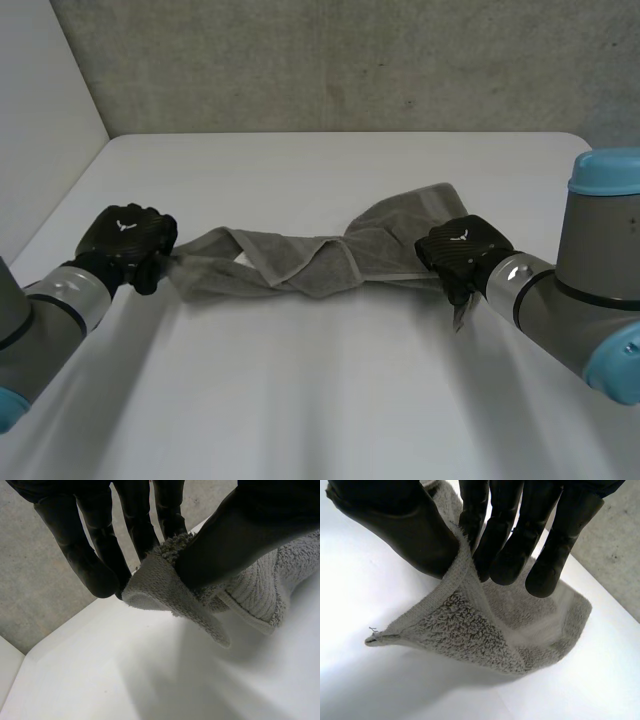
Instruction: Fold the towel.
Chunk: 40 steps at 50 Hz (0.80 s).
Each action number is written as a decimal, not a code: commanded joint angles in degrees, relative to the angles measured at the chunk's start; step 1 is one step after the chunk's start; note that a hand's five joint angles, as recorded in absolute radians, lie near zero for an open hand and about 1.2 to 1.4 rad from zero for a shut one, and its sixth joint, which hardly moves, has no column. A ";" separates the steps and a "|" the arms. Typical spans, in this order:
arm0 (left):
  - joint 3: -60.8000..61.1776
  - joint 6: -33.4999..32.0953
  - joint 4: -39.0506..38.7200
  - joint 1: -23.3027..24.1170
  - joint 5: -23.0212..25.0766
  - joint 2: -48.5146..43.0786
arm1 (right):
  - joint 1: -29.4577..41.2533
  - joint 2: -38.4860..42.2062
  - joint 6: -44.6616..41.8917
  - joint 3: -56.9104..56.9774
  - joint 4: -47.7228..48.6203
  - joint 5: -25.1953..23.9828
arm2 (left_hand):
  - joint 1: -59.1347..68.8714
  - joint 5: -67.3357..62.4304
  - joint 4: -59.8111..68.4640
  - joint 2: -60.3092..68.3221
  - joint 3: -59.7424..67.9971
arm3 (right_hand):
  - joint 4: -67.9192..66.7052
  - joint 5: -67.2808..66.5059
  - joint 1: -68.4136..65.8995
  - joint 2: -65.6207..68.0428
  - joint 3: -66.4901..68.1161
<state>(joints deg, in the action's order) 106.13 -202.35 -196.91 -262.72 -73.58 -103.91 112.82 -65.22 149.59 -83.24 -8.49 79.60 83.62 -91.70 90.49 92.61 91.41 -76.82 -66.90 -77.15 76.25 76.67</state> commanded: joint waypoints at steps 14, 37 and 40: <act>1.19 -4.46 -1.28 9.05 5.03 4.33 | 0.82 -0.79 0.35 -3.68 0.75 -1.38 | -71.39 89.47 -78.26 -80.38 -79.18 | -3.18 -3.10 -2.85 3.75 3.33; -24.57 -0.94 1.09 23.30 -9.03 -21.24 | 1.88 1.06 0.26 -5.09 2.42 -1.38 | -60.46 78.53 -67.33 -69.45 -68.24 | -3.18 -3.10 -2.85 3.75 3.33; -27.19 -0.85 3.01 23.83 -9.21 -23.52 | 1.97 1.15 0.26 -5.09 2.51 -1.38 | -56.43 74.51 -63.30 -65.42 -64.22 | -3.18 -3.10 -2.85 3.75 3.33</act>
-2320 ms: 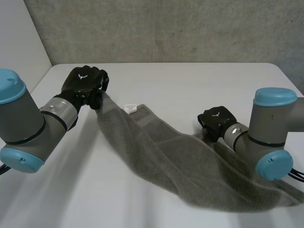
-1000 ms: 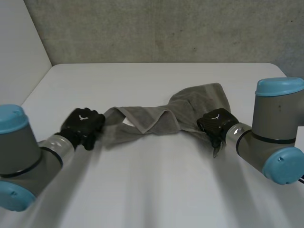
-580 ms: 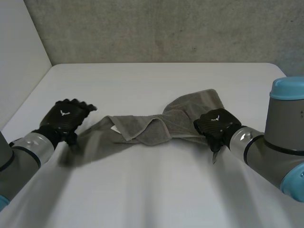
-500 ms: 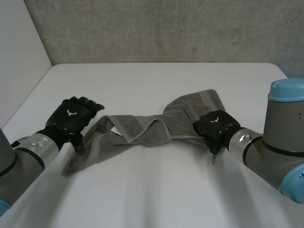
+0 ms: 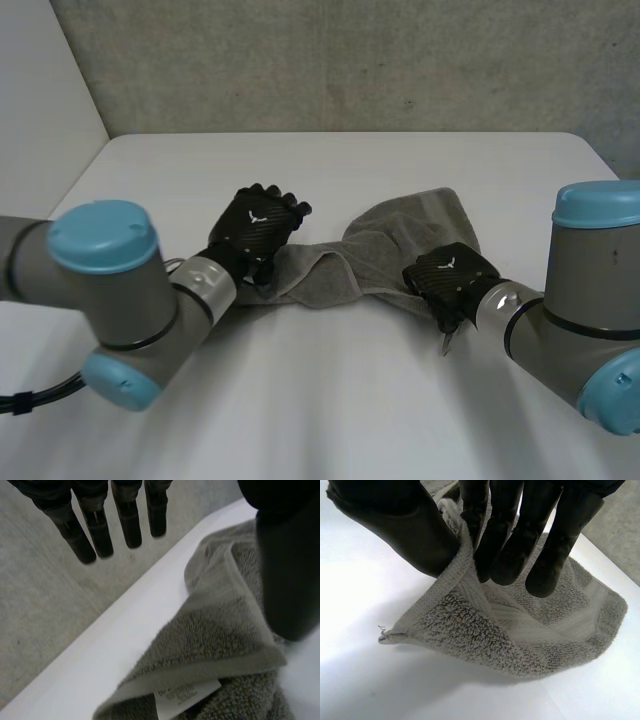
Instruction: Fold the towel.
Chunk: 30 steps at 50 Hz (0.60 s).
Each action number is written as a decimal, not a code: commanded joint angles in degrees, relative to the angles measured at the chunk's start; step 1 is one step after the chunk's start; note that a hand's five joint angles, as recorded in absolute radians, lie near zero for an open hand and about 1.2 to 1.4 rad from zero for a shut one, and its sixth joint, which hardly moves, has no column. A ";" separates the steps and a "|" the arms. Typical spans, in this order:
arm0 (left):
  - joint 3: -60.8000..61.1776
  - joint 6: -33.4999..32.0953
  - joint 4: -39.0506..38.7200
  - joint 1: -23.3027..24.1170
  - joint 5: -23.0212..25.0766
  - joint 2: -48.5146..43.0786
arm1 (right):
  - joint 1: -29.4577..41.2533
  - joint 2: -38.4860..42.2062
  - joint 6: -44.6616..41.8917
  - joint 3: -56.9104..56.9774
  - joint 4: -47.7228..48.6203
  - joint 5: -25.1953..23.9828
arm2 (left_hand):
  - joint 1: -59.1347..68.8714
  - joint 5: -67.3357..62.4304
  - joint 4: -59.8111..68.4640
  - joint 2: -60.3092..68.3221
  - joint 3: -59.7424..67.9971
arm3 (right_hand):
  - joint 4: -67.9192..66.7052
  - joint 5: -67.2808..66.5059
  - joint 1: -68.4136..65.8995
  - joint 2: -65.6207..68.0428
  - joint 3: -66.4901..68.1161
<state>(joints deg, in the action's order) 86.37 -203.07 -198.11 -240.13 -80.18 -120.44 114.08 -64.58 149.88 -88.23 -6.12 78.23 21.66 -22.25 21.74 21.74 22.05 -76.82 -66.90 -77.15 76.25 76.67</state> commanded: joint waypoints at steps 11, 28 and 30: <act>-9.82 -0.13 7.83 1.60 -2.79 -10.16 | 0.53 0.68 -0.20 -0.10 0.49 0.08 | 6.72 3.87 6.64 6.64 6.33 | -3.18 -3.10 -2.85 3.75 3.33; -10.17 -0.22 9.32 2.21 -3.05 -11.31 | 0.53 2.09 -0.55 -0.10 1.02 0.26 | 7.05 3.54 6.97 6.97 6.66 | -3.18 -3.10 -2.85 3.75 3.33; -10.43 -0.22 9.32 2.21 -3.14 -11.48 | 0.53 2.17 -0.55 -0.02 1.02 0.17 | 9.05 1.53 8.98 8.97 8.67 | -3.18 -3.10 -2.85 3.75 3.33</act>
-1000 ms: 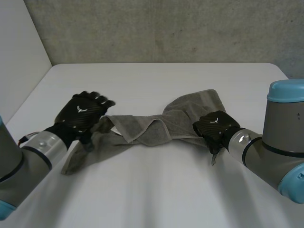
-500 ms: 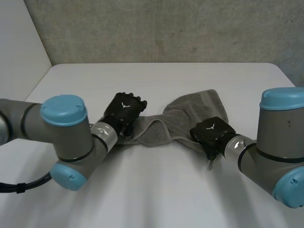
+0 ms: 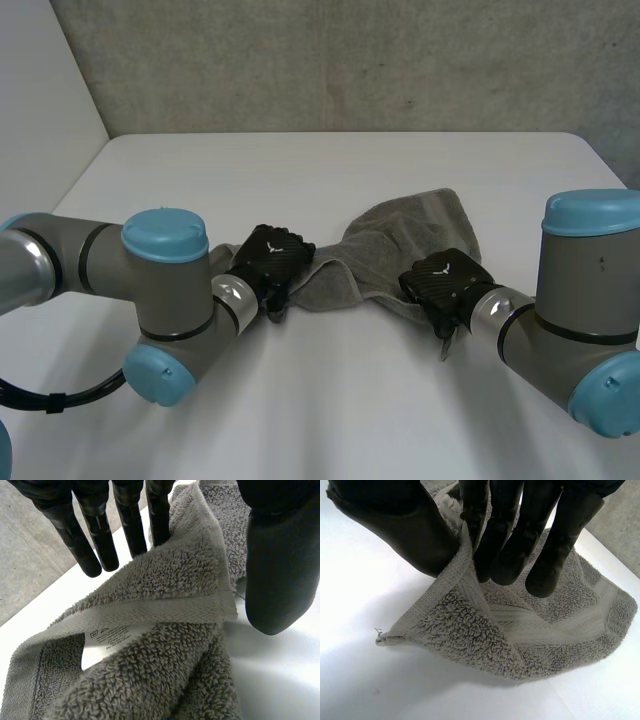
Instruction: Fold the towel.
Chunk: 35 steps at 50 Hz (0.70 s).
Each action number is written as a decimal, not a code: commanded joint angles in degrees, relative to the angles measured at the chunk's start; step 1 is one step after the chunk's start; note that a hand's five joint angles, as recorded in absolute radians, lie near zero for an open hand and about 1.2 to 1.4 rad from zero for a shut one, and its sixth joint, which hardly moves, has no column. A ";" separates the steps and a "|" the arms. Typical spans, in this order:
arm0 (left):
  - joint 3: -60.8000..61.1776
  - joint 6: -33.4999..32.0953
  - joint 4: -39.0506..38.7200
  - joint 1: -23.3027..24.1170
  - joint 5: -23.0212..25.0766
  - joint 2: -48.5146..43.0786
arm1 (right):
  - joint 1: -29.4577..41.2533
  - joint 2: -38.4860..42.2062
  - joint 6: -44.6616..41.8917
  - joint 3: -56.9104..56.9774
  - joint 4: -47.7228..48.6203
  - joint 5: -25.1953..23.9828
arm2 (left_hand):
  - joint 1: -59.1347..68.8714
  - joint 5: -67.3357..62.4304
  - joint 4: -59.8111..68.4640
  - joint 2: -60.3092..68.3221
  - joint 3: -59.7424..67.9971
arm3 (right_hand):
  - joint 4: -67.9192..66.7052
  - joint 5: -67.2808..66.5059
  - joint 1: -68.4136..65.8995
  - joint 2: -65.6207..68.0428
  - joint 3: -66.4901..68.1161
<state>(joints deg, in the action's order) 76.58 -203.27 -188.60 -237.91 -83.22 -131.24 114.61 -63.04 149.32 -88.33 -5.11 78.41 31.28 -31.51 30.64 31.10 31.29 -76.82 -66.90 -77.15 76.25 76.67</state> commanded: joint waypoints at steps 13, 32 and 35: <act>-1.35 0.68 -0.37 -0.98 -1.42 3.62 | -0.79 0.55 0.00 0.88 -0.25 0.42 | 22.67 -12.44 23.31 22.85 22.66 | -3.18 -3.10 -2.85 3.75 3.33; 1.20 0.68 -0.46 -6.17 -1.69 8.54 | -0.96 -3.49 -0.52 3.25 -3.68 0.78 | 48.72 -38.49 49.36 48.90 48.71 | -3.18 -3.10 -2.85 3.75 3.33; 2.52 0.42 -0.28 -6.60 -1.25 10.21 | -0.96 -4.02 -1.76 5.89 -8.69 0.78 | 48.72 -38.49 49.36 48.90 48.71 | -3.18 -3.10 -2.85 3.75 3.33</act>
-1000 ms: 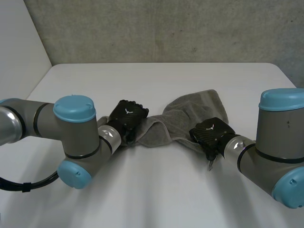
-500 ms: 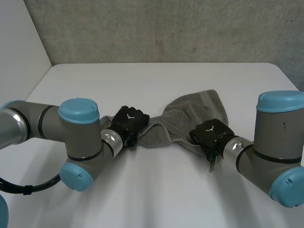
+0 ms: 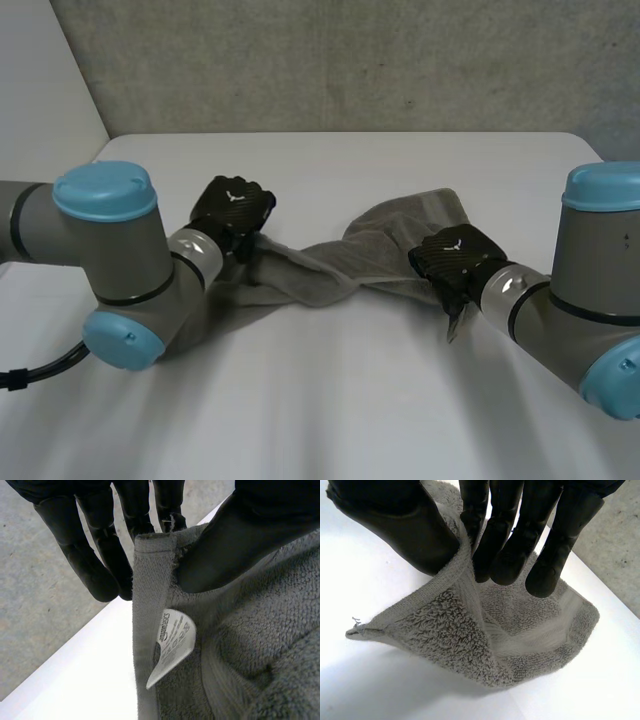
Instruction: Fold the towel.
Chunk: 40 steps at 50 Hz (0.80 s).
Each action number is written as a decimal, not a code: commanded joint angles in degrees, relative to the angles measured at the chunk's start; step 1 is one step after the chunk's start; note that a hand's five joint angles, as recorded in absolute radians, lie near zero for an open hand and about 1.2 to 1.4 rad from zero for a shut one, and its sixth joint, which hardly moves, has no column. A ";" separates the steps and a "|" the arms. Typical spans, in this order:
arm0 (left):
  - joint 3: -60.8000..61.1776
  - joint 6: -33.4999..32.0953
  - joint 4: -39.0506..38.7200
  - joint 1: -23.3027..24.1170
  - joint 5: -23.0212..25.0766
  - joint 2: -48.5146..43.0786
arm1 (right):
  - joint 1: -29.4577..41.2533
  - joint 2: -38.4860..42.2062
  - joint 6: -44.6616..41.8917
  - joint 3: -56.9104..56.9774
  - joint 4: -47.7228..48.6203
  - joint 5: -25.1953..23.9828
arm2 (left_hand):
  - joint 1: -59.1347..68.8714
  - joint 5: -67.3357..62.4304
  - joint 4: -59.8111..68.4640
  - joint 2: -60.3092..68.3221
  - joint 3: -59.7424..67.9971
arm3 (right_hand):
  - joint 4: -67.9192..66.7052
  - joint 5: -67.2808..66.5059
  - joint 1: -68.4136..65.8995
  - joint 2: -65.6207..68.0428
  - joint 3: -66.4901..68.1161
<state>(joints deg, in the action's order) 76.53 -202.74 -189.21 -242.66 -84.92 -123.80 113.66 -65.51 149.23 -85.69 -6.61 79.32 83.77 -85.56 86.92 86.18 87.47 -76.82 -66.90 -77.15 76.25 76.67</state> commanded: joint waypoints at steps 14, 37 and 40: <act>2.14 -0.29 3.59 -4.13 0.80 12.42 | -2.74 -5.67 -5.97 21.07 -20.64 -0.31 | -3.77 15.56 -6.92 -6.18 -7.47 | -3.18 -3.10 -2.85 3.75 3.33; -3.66 5.17 8.23 -7.74 0.98 15.54 | -5.82 -1.83 -9.03 32.51 -23.28 0.05 | -3.77 15.56 -6.92 -6.18 -7.47 | -3.18 -3.10 -2.85 3.75 3.33; -6.11 2.10 10.70 -7.40 0.98 10.88 | -5.73 2.38 -10.27 34.87 -22.93 0.22 | -3.77 15.56 -6.92 -6.18 -7.47 | -3.18 -3.10 -2.85 3.75 3.33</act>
<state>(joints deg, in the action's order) 73.09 -196.58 -182.79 -250.46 -83.94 -103.74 107.50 -70.58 143.19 -53.86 -29.04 78.85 83.79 -85.86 87.27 86.88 88.54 -76.82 -66.90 -77.16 76.25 76.67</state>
